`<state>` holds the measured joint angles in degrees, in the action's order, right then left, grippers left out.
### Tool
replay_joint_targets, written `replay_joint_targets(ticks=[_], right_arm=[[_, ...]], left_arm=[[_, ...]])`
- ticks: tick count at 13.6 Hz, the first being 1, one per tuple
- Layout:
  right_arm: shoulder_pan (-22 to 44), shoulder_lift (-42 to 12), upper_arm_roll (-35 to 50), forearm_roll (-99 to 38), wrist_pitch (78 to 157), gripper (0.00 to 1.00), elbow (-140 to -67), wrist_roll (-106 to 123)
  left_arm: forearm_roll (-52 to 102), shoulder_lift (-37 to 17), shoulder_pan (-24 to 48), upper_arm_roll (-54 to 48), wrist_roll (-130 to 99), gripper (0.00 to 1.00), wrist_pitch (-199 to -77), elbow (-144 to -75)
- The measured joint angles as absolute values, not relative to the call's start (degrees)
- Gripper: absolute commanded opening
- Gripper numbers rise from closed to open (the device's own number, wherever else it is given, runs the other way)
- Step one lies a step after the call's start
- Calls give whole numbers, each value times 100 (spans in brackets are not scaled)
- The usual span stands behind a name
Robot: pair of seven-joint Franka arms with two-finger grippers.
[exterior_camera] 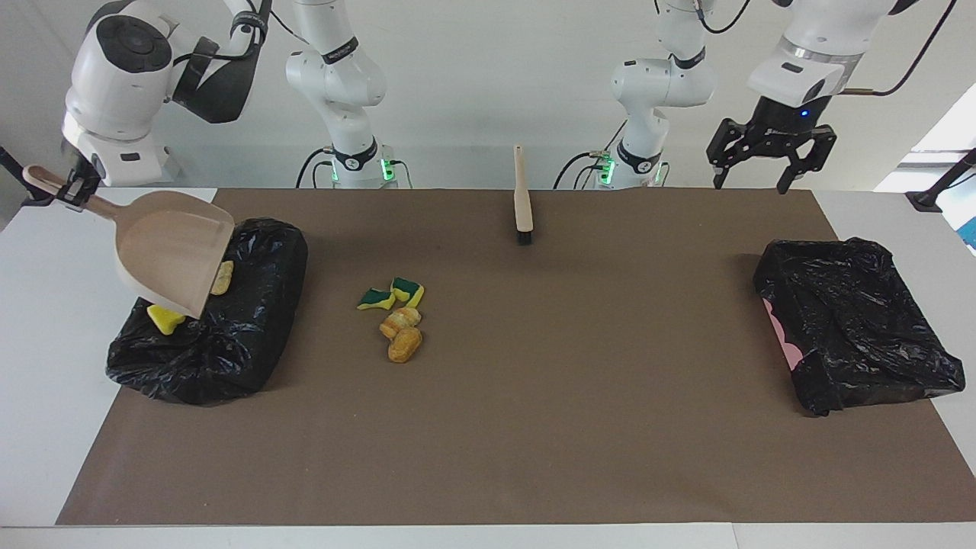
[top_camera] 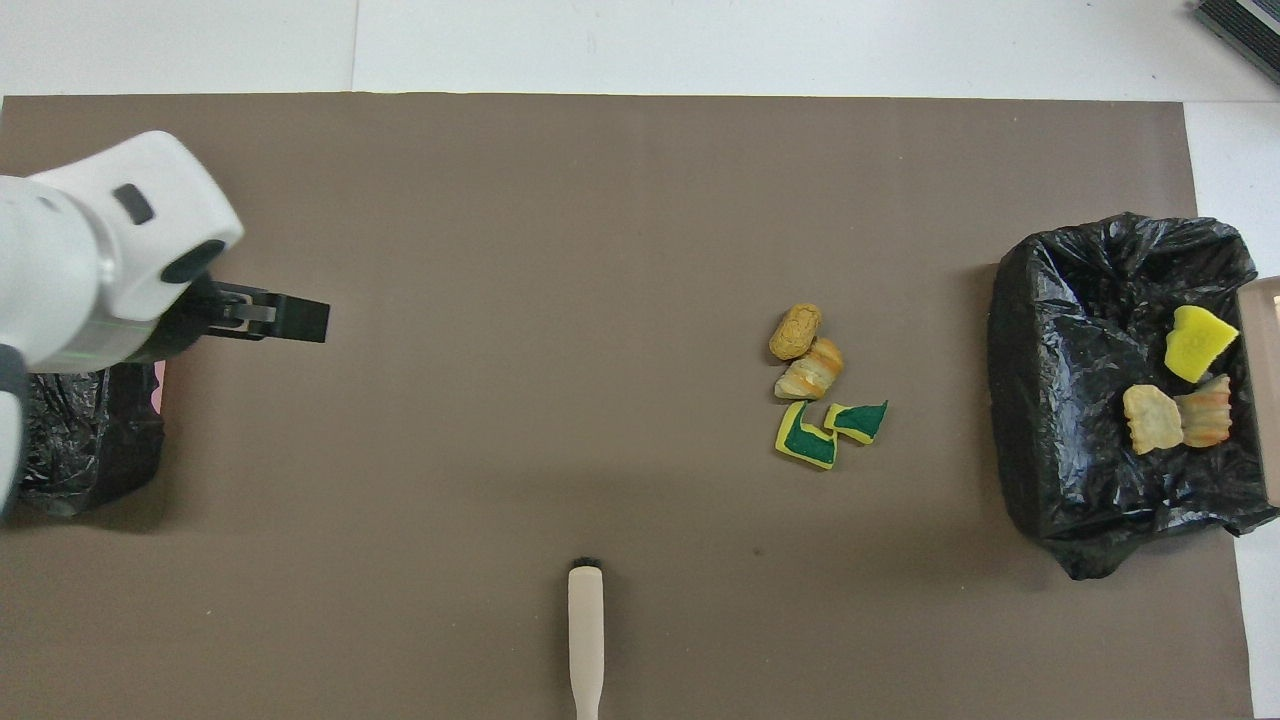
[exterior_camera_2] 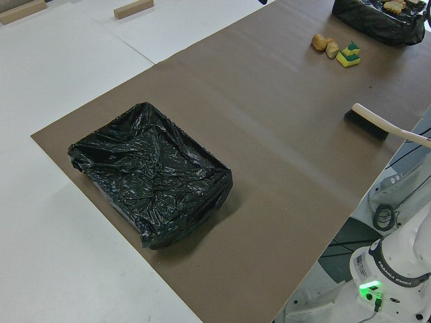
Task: Sweep and dump trash in bin
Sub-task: 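Bring the empty dustpan back over the table with the right gripper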
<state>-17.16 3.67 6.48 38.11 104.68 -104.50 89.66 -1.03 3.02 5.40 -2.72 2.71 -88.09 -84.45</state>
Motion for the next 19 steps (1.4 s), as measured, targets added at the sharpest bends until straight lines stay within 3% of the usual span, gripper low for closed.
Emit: replay_joint_targets(ticks=[6,19], right_arm=[[-1029,229,690,2270,10468,0,-10689,7820],[960,-617,712,502,10851,0,-10706,1331]], left_arm=[[-76,291,259,-282,521,100,-8257,-8336],[-77,387,191,-295,527,100,-8214,-8278]])
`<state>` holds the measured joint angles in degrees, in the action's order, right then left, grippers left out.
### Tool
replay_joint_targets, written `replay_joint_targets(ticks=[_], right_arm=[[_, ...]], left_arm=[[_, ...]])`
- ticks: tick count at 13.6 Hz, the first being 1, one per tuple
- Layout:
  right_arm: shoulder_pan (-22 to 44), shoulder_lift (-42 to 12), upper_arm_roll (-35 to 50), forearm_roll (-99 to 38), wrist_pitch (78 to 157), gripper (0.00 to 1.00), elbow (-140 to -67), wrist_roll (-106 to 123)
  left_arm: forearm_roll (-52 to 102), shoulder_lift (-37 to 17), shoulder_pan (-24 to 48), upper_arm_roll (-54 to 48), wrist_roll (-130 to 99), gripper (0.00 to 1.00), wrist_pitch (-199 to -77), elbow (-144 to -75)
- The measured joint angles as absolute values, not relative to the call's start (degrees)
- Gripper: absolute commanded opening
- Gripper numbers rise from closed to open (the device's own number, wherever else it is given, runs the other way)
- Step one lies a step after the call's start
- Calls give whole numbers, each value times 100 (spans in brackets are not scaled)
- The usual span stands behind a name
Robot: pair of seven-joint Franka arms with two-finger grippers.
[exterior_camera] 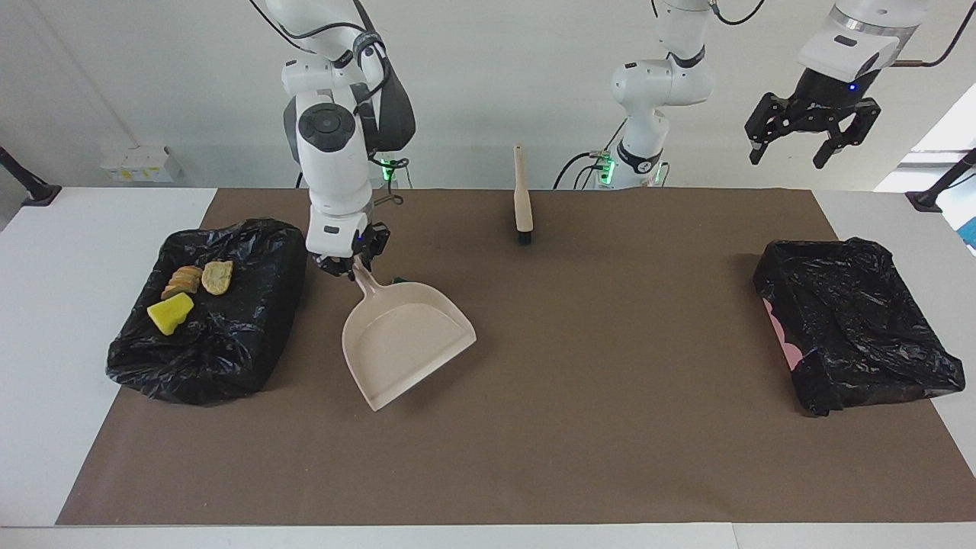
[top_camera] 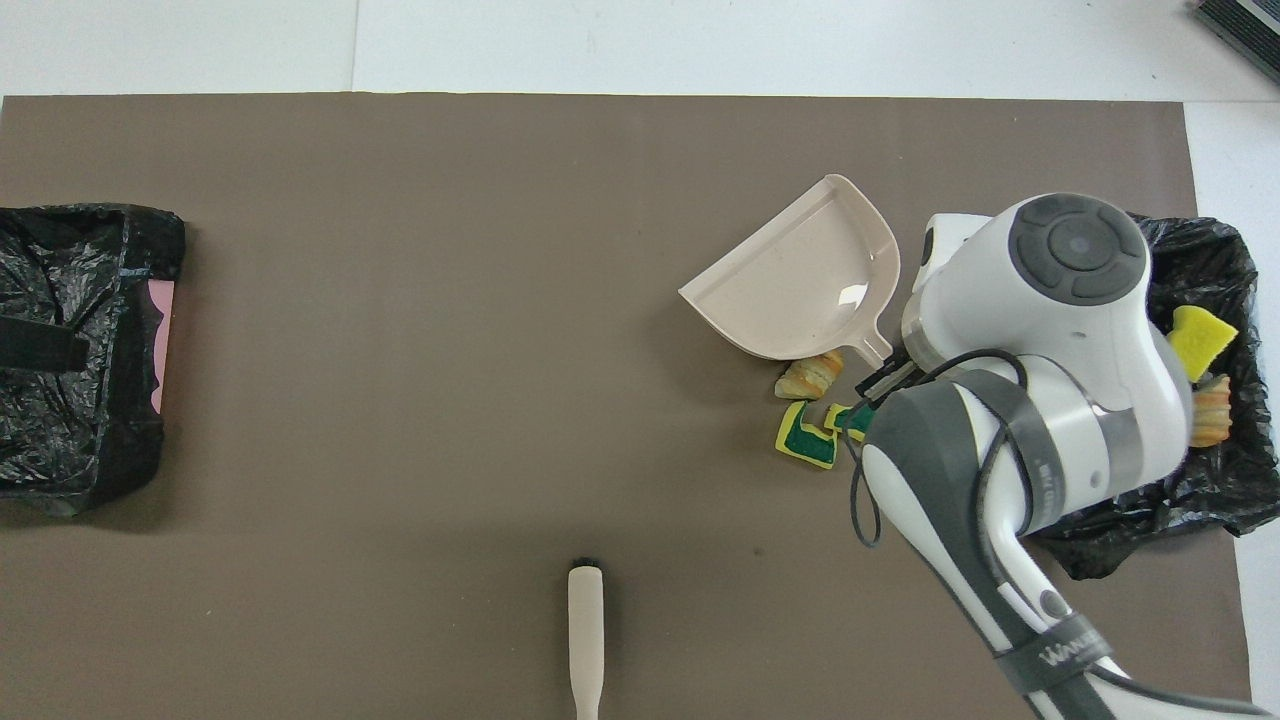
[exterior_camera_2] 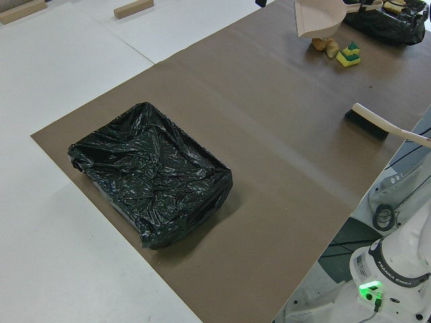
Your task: Sweep and dump trash in bin
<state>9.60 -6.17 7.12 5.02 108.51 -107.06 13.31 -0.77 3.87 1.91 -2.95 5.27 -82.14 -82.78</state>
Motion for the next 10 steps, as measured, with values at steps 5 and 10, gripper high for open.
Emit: replay_joint_targets(ticks=[5,10], right_arm=[[1652,-1104,712,-18,11096,0,-10417,-1061],[2322,-1889,712,-237,11194,0,-9572,-2832]], left_arm=[[-78,387,189,-293,527,100,-8214,-8278],[-78,390,189,-296,527,100,-8175,-8278]])
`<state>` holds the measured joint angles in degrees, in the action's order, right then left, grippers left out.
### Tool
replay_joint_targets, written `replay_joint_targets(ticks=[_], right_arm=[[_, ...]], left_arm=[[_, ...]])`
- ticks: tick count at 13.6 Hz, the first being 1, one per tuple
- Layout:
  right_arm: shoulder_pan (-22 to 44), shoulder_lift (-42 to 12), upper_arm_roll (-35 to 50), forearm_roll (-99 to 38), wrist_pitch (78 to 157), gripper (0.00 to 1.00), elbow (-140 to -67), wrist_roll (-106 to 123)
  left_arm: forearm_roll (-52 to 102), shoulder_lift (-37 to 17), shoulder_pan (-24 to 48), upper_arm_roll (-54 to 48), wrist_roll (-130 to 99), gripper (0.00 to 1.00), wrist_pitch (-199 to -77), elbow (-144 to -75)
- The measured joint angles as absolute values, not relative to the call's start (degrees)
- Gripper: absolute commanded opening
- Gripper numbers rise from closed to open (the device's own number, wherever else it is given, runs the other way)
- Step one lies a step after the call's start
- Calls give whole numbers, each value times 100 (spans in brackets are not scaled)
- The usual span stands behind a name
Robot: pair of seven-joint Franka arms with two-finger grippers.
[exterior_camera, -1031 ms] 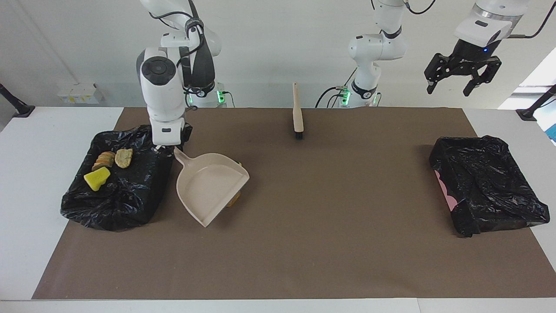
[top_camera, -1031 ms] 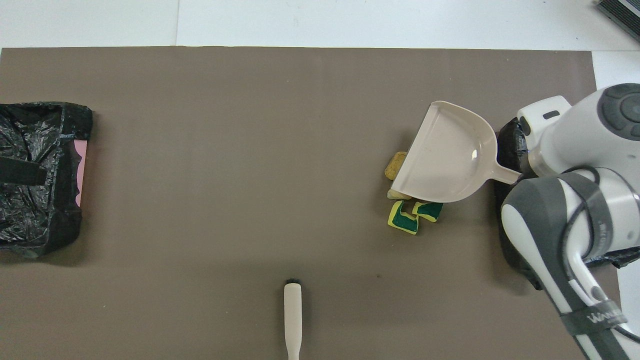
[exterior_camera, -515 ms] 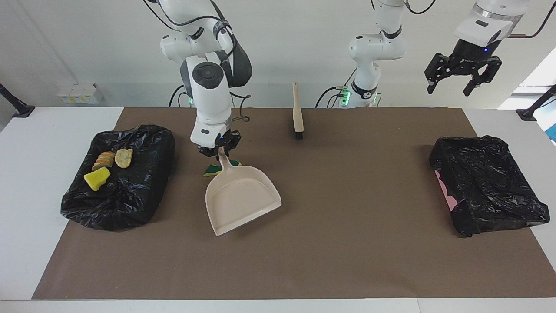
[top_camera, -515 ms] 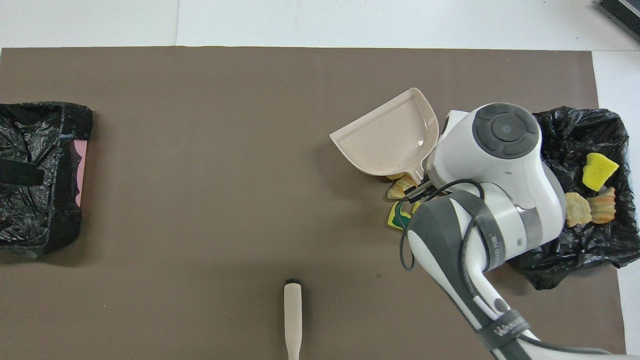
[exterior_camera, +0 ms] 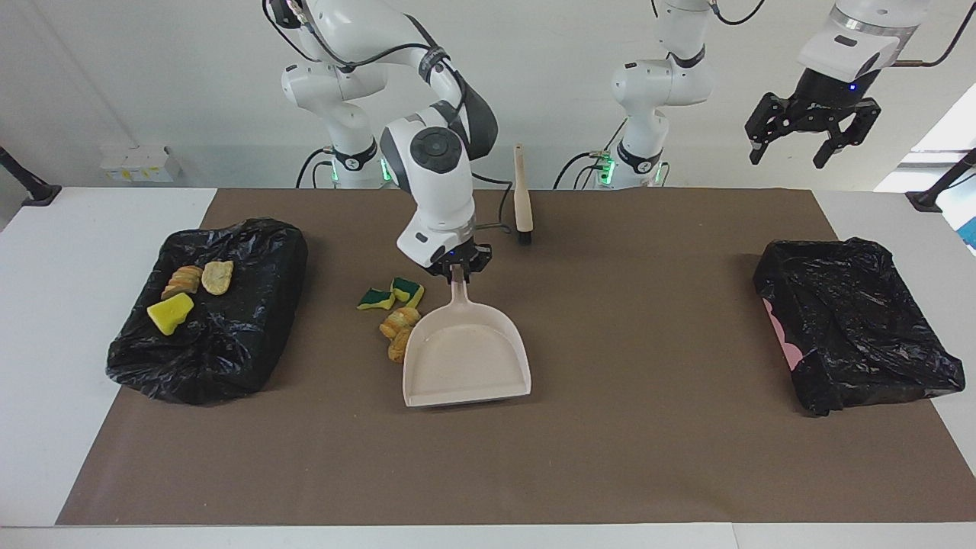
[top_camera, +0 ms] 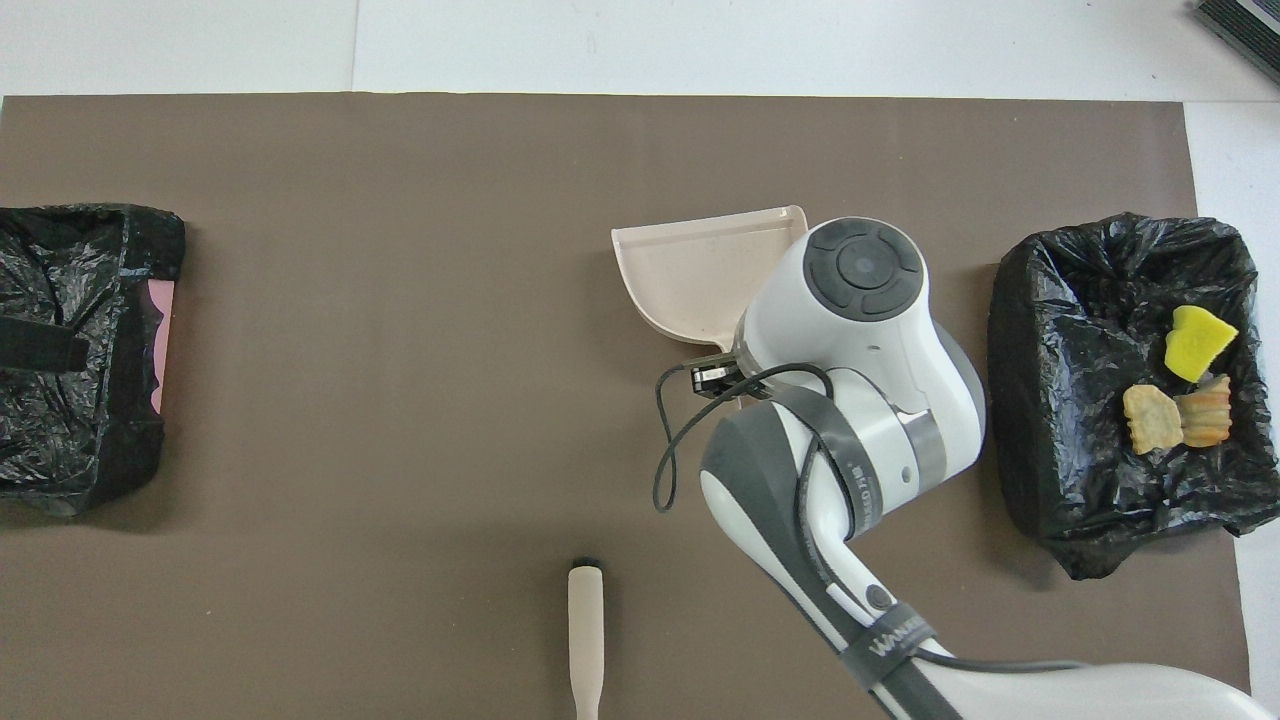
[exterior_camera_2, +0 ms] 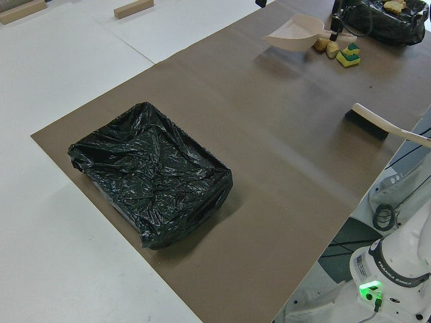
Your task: Sweep and dump trash in bin
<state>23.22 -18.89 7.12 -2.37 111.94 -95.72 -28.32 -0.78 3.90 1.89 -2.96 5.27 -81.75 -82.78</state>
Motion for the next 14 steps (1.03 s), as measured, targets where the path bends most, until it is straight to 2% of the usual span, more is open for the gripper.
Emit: replay_joint_targets(ticks=[4,5,6,10,14], right_arm=[[2899,-3004,705,-237,11256,0,-8402,-3704],[2944,-3181,703,-237,11280,69,-8259,-3740],[2952,-3269,699,-237,11284,100,-8179,-3745],[2878,-3234,677,-237,11177,100,-8089,-3745],[2737,-2774,686,-244,10341,100,-8132,-3744]], left_arm=[[-78,409,189,-295,527,100,-8133,-8300],[-78,409,189,-295,527,100,-8133,-8307],[-78,409,189,-295,527,100,-8133,-8314],[-78,410,189,-296,528,100,-8136,-8325],[-77,391,206,-385,530,100,-8281,-8399]])
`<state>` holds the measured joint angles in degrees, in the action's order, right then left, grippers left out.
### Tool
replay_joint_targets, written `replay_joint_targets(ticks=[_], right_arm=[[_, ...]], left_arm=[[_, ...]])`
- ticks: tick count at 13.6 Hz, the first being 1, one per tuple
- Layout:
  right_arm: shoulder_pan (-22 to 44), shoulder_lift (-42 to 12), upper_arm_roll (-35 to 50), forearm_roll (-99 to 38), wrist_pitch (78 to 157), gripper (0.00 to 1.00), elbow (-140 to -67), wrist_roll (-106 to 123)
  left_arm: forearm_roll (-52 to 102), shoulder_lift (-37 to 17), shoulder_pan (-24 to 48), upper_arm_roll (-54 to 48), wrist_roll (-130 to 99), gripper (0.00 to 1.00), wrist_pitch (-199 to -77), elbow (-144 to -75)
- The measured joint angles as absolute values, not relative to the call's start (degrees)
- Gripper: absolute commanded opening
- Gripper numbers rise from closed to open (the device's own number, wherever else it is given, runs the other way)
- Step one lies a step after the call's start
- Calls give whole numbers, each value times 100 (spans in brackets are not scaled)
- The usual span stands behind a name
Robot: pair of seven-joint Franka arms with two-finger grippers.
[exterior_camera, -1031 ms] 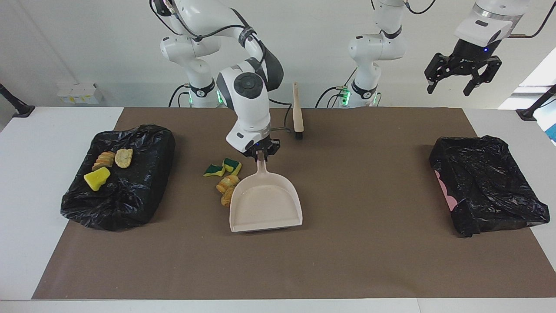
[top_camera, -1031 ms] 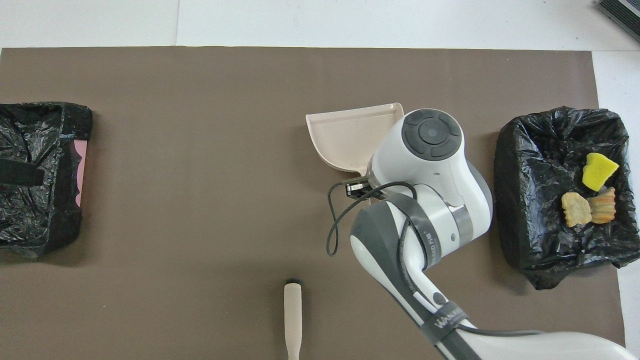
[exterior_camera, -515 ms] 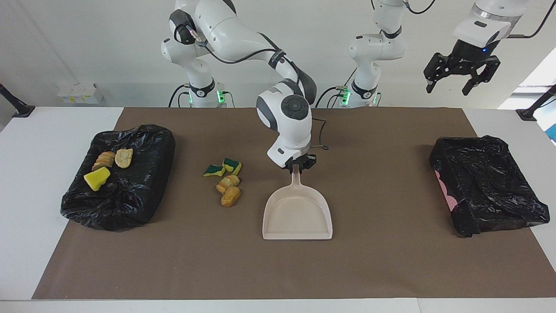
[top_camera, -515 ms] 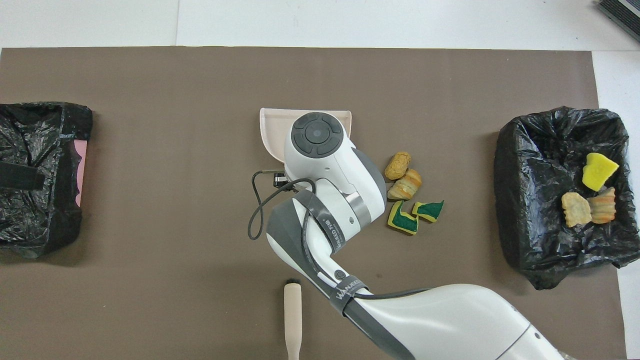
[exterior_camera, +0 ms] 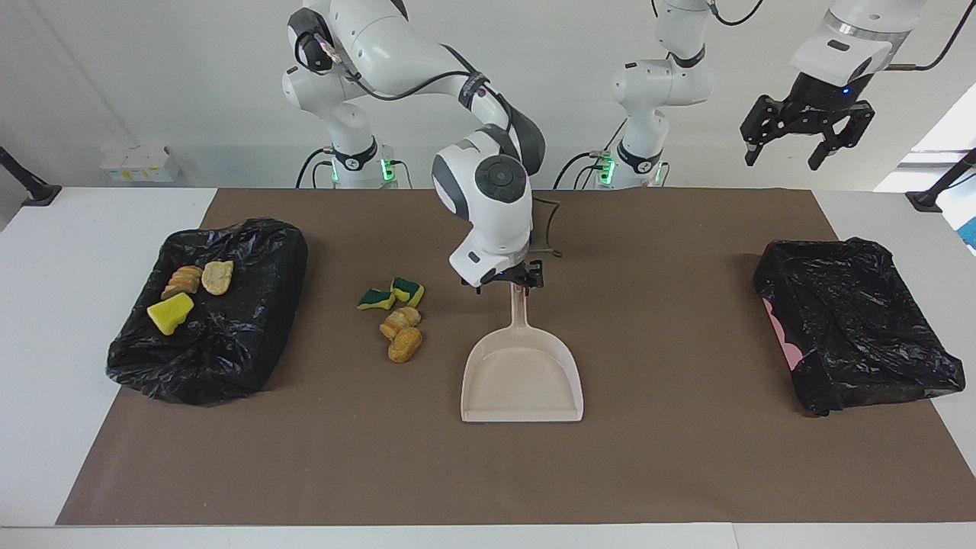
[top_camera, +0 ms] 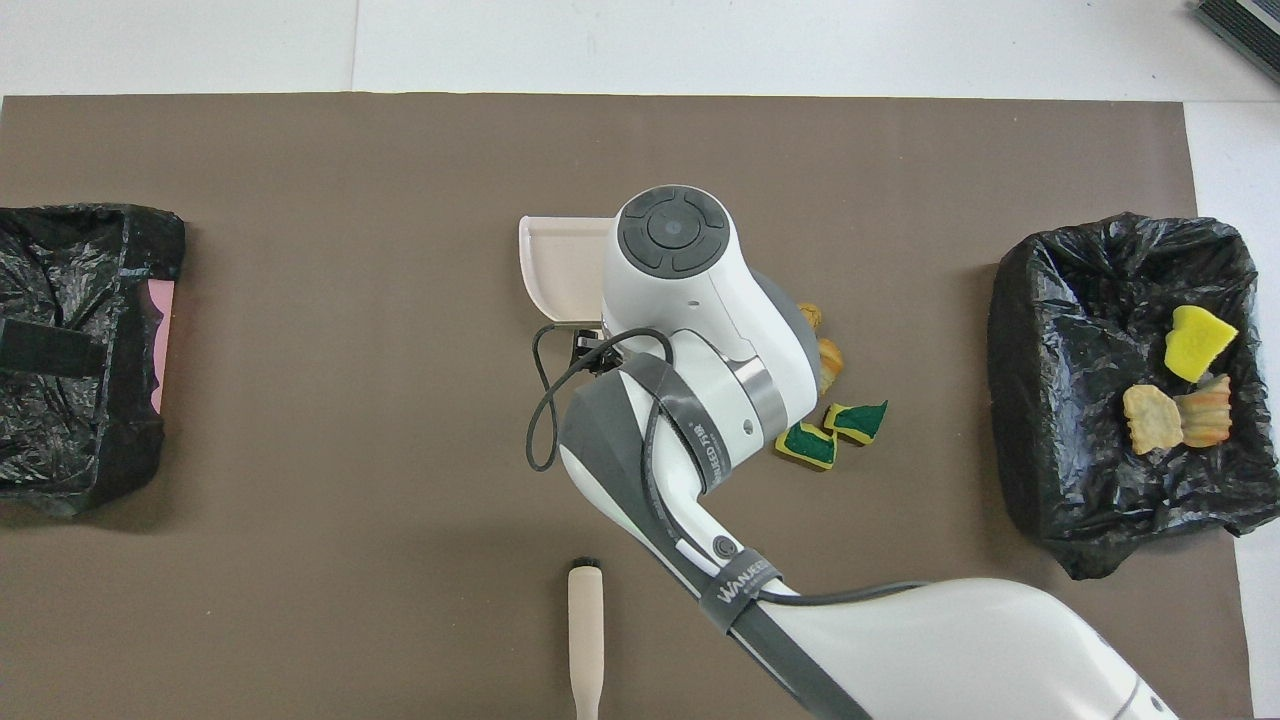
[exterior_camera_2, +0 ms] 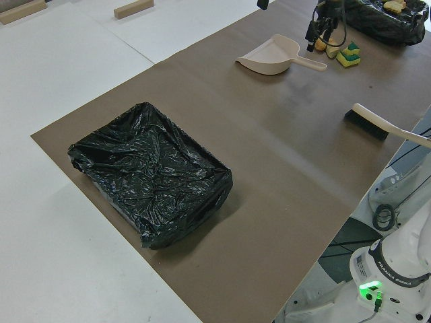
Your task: Sweep and dump trash in bin
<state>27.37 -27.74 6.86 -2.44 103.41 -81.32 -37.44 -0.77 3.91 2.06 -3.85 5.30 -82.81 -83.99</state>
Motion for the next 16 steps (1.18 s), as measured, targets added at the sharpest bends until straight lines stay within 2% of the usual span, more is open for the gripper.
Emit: replay_joint_targets(ticks=[2,6,10,13,16], right_arm=[[2770,-2234,733,-330,10054,100,-8505,-3744],[3138,-1052,812,-650,10044,100,-10027,-3765],[3710,-301,835,-990,10771,100,-11393,-3974],[4220,82,841,-1128,11288,100,-12145,-4446],[4839,102,849,-1134,11874,100,-12608,-5016]], left_arm=[[-73,350,322,-437,530,100,-8594,-8539],[-67,109,862,-463,309,100,-9297,-8858],[-66,-447,1558,-482,-442,100,-10021,-8963],[-66,-784,1933,-483,-723,100,-10353,-8988],[-65,-1133,2360,-492,-1289,100,-10983,-9208]])
